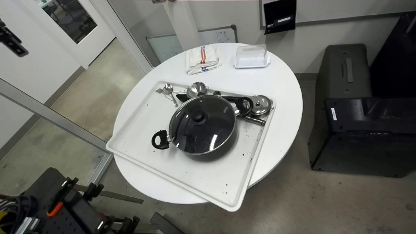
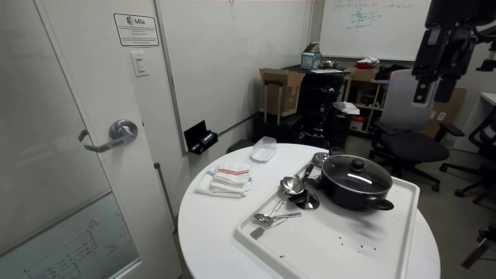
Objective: Remove the lid from the table
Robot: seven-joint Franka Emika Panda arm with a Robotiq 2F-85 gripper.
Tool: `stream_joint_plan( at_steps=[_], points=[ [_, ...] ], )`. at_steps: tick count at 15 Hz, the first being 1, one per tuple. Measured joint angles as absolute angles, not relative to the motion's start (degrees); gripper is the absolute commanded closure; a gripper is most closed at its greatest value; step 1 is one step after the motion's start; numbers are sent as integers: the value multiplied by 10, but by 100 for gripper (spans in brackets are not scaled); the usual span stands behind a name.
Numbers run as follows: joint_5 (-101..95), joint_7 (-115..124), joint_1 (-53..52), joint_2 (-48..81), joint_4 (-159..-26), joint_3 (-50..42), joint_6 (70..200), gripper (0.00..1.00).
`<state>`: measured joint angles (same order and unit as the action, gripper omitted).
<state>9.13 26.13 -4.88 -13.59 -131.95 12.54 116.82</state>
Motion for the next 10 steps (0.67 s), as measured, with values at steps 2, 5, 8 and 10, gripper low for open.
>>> stream_joint_plan(
  at_steps=[2, 5, 8, 10],
  points=[
    [83, 269, -40, -122, -1329, 119, 1205, 0],
    [64, 285, -27, -92, -1335, 106, 1244, 0],
    [45, 306, -14, -59, -1334, 88, 1273, 0],
    [32, 321, -6, -35, -1331, 72, 1292, 0]
  ],
)
